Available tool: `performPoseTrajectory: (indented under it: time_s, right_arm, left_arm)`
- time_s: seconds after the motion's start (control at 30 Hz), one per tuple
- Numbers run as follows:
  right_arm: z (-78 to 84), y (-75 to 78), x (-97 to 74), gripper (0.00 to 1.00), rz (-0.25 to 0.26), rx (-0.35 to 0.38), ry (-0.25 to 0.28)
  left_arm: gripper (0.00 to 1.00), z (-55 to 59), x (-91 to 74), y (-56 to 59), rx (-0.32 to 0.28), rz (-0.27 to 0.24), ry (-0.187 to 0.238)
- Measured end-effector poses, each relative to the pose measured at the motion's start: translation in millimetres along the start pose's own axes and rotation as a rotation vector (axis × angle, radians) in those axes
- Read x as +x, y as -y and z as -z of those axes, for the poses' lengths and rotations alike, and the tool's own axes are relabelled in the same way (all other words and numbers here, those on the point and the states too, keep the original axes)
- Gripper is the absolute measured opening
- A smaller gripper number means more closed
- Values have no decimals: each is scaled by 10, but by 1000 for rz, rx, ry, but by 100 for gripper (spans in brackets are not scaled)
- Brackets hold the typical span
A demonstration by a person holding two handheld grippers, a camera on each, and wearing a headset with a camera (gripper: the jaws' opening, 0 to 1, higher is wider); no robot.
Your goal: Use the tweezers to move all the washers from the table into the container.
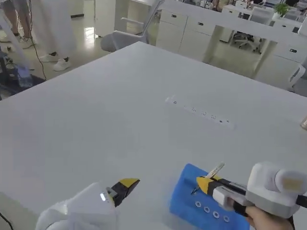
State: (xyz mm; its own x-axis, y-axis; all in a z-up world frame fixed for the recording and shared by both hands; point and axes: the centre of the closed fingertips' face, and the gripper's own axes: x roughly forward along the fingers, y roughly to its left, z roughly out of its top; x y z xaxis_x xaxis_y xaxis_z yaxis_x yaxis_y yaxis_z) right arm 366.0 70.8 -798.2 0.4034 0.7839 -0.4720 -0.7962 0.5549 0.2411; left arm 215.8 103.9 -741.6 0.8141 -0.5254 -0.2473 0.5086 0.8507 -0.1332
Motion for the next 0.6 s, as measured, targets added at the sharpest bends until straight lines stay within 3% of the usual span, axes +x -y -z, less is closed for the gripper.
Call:
performPoseTrajectory:
  time_s: [0.1, 0.43, 0.6]
  right_arm:
    - [27, 16, 6, 3, 16, -8, -11]
    - [-27, 162, -24, 3, 102, 0, 1]
    - [-22, 110, 13, 3, 116, -10, -5]
  left_arm:
    - [95, 18, 1, 13, 22, 2, -12]
    - [97, 8, 19, 70, 54, 27, -6]
    - [98, 1, 18, 82, 62, 31, -2]
